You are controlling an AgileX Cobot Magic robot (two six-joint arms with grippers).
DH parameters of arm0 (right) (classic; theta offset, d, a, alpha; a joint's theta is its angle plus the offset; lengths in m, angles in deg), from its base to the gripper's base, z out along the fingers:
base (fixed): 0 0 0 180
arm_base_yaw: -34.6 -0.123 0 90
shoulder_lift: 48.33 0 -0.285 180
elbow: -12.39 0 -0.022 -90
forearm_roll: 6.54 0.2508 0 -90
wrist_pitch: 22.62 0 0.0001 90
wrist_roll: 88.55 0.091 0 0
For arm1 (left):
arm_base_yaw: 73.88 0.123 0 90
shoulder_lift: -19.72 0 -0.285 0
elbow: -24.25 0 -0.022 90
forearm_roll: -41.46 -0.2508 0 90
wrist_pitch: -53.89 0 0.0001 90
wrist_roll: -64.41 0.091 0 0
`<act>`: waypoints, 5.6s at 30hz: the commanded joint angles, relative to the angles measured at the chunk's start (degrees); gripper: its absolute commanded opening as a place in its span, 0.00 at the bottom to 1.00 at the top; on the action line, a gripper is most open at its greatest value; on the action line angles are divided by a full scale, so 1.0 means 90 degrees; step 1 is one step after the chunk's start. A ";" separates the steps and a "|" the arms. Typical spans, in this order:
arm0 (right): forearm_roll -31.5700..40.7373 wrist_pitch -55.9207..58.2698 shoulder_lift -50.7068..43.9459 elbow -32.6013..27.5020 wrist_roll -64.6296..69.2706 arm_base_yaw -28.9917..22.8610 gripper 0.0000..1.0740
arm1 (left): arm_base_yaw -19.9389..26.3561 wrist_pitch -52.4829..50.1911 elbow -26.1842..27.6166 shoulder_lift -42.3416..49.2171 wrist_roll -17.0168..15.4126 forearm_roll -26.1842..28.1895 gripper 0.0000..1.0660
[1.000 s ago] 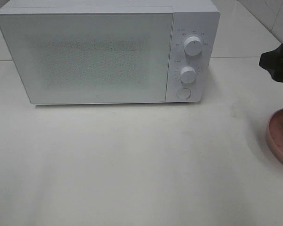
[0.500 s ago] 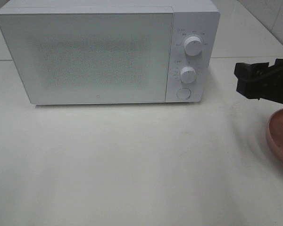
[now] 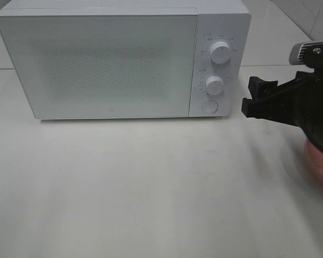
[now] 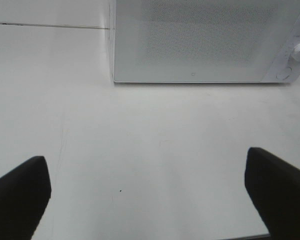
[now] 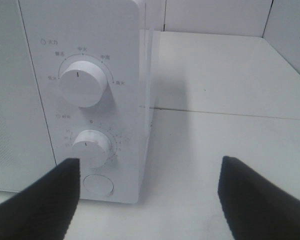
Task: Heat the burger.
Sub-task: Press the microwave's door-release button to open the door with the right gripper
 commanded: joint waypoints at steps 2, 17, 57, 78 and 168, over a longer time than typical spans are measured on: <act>0.0847 -0.0834 0.0497 -0.0019 -0.0102 -0.0668 0.70 | 0.0032 -0.0032 -0.0013 0.0089 0.0000 0.0019 0.92; 0.1681 -0.1592 0.1585 -0.0019 -0.0064 -0.1827 0.70 | 0.0032 -0.0032 -0.0013 0.0089 0.0000 0.0019 0.92; 0.1662 -0.1101 0.1763 -0.0019 0.9893 -0.1916 0.37 | 0.0032 -0.0032 -0.0013 0.0089 0.0000 0.0019 0.92; 0.1324 -0.0484 0.1961 0.0382 0.9944 -0.1458 0.00 | 0.0032 -0.0032 -0.0013 0.0089 0.0000 0.0019 0.92; -0.0006 0.0547 0.4437 0.3463 1.0371 0.0242 0.00 | 0.0032 -0.0032 -0.0013 0.0089 0.0000 0.0000 0.92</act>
